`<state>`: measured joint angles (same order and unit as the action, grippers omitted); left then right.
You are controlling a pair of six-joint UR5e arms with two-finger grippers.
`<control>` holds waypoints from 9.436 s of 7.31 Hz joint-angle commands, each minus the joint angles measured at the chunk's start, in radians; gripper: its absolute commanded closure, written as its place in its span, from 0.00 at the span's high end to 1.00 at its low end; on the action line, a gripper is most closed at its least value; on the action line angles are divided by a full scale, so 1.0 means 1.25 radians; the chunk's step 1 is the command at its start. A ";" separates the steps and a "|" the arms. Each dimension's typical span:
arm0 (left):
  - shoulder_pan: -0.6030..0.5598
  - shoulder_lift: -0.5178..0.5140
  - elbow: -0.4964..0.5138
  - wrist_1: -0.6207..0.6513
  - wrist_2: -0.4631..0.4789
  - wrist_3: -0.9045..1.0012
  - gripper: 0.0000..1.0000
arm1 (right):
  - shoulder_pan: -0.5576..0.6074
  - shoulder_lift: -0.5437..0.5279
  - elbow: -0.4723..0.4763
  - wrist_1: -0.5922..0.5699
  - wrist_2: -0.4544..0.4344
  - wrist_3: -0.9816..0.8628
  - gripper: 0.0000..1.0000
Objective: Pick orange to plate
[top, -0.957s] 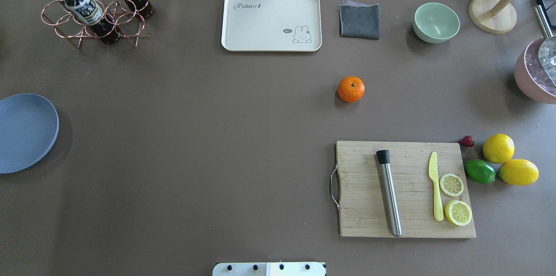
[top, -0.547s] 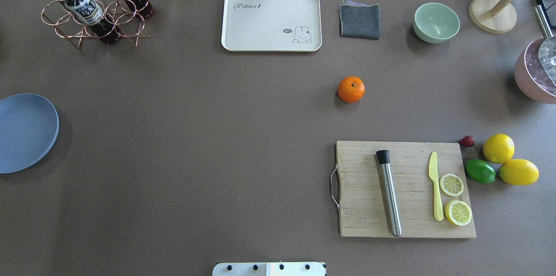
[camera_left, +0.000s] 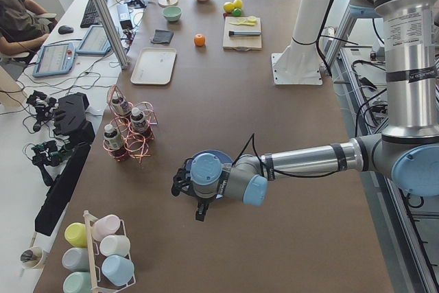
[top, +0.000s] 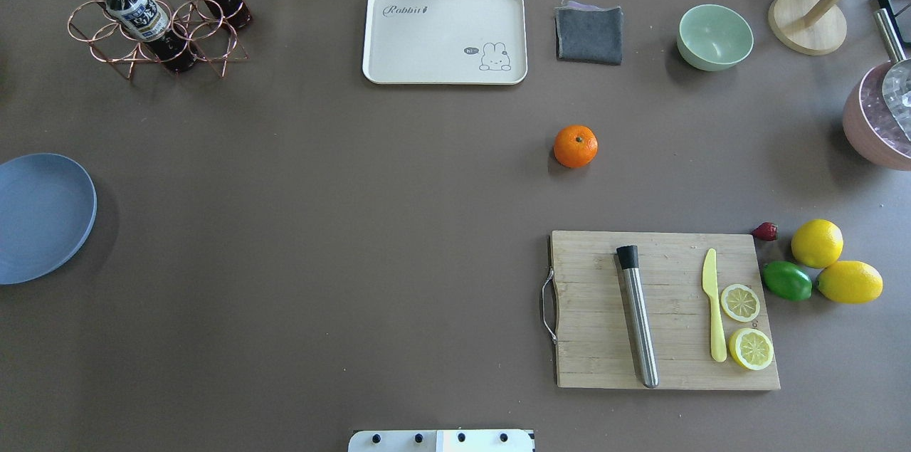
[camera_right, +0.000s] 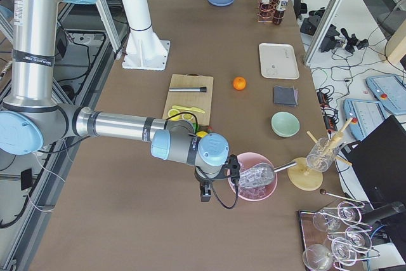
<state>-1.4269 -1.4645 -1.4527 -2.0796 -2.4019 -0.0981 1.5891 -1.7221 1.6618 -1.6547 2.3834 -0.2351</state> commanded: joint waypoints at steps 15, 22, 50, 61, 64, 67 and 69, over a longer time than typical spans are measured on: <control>0.163 -0.079 0.125 -0.108 0.035 -0.123 0.00 | -0.104 0.013 0.067 0.035 0.069 0.013 1.00; 0.412 -0.168 -0.260 -0.072 0.111 -0.849 0.00 | -0.227 0.210 0.108 0.040 0.058 0.369 1.00; 0.424 -0.316 -0.334 0.212 0.208 -0.805 0.96 | -0.924 0.710 -0.096 0.271 -0.433 1.304 0.00; 0.305 -0.251 -0.313 0.219 0.156 -0.605 0.97 | -0.869 0.610 0.114 0.064 -0.404 1.200 1.00; 0.127 -0.111 -0.297 0.228 0.066 -0.299 0.97 | -0.600 0.431 0.181 0.044 -0.189 0.896 1.00; -0.043 -0.086 -0.142 0.228 -0.014 0.007 0.97 | -0.293 0.182 0.177 0.038 -0.064 0.389 1.00; -0.087 -0.090 -0.093 0.227 -0.004 0.064 0.97 | -0.087 0.110 0.070 0.023 0.021 0.064 1.00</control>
<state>-1.5028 -1.5755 -1.6095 -1.7951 -2.4128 -0.0658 1.3179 -1.5267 1.8335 -1.6116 2.3438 0.1026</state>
